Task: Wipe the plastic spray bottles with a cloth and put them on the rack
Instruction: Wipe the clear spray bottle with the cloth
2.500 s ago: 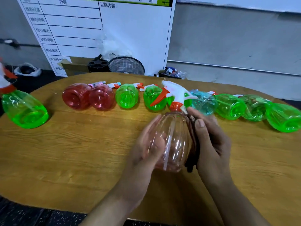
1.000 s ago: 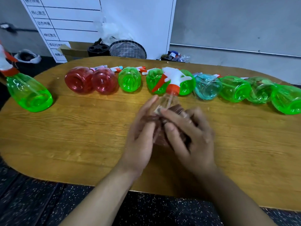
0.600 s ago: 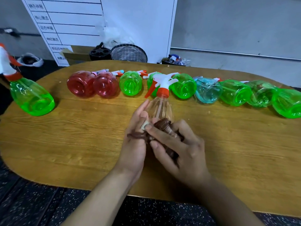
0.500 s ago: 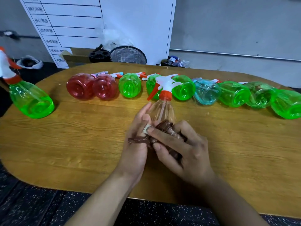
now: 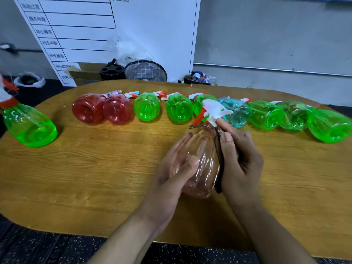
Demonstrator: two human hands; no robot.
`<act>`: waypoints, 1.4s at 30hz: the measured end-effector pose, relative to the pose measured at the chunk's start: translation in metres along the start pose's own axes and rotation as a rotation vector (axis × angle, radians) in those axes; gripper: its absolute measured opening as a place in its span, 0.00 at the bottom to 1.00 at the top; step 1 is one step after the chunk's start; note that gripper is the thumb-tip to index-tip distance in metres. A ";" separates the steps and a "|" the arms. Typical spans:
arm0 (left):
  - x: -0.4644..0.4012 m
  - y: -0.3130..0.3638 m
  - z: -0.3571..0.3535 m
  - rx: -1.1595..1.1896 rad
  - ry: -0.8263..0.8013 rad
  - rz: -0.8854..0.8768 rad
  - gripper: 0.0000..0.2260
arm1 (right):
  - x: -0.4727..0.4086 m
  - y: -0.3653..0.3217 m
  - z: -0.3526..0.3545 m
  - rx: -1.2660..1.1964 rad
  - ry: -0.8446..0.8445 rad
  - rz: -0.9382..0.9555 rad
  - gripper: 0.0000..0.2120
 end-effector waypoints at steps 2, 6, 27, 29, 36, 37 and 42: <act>-0.001 -0.004 0.003 -0.004 0.008 0.012 0.28 | 0.000 0.003 0.000 0.001 -0.005 -0.025 0.15; -0.002 -0.009 0.006 0.005 0.027 0.032 0.25 | 0.002 0.006 -0.004 0.073 -0.073 -0.003 0.15; -0.005 -0.010 0.012 -0.035 0.154 -0.072 0.16 | 0.006 -0.006 -0.007 0.234 -0.092 0.234 0.14; -0.006 -0.011 0.013 -0.021 0.155 -0.069 0.17 | 0.013 -0.010 -0.011 0.250 -0.135 0.288 0.14; -0.013 0.001 0.025 0.191 0.189 -0.006 0.26 | 0.056 -0.034 -0.033 0.291 -0.314 0.712 0.13; -0.013 0.003 0.024 0.149 0.191 -0.032 0.27 | 0.053 -0.034 -0.029 0.284 -0.290 0.716 0.14; -0.013 -0.005 0.015 -0.047 0.182 -0.123 0.18 | 0.021 -0.019 -0.011 0.207 -0.174 0.379 0.13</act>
Point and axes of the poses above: each hand's wrist, its own x-axis away from the middle knuckle, its own z-axis out of the back of the hand, y = z × x, the point moved 6 cm from there along -x, towards the middle knuckle, and after that the axes turned 10 degrees about y, right-handed, at the moved point
